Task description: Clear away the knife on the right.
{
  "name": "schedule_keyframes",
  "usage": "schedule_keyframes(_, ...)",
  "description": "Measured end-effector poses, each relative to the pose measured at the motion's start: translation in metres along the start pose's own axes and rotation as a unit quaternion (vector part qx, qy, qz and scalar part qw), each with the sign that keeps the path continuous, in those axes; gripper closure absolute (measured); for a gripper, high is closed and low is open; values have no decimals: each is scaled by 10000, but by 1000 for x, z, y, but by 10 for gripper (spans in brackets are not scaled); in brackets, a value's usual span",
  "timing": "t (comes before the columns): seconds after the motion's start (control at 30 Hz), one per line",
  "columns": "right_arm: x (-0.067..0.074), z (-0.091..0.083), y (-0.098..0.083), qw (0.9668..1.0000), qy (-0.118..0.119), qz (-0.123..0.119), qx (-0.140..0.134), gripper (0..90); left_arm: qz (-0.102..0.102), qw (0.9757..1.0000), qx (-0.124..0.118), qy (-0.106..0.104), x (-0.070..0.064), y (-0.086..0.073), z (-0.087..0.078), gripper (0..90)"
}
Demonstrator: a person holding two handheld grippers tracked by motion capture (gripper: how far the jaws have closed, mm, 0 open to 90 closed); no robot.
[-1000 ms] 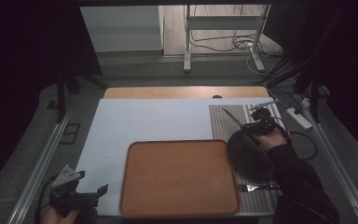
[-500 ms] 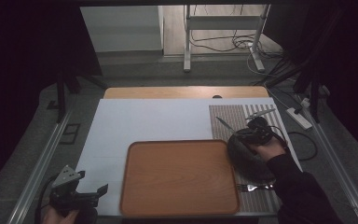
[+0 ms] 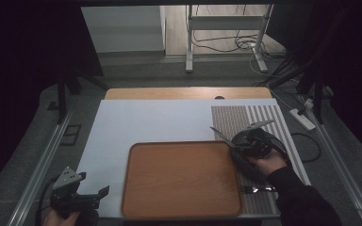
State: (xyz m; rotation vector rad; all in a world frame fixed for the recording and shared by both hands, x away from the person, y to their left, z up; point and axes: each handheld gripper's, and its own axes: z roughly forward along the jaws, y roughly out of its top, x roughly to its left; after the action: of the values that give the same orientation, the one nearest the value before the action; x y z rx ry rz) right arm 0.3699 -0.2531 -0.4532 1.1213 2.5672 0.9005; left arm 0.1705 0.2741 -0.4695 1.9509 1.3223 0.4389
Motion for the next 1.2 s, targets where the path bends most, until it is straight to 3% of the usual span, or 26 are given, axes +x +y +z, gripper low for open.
schedule_keyframes(0.43,26,1,-14,9997,117,-155,145,773,1,10000,4,4,0,0,0,26)
schedule_keyframes(1.2,75,38,-8,9948,330,-821,495,772,-12,10000,15,11,0,0,0,28)
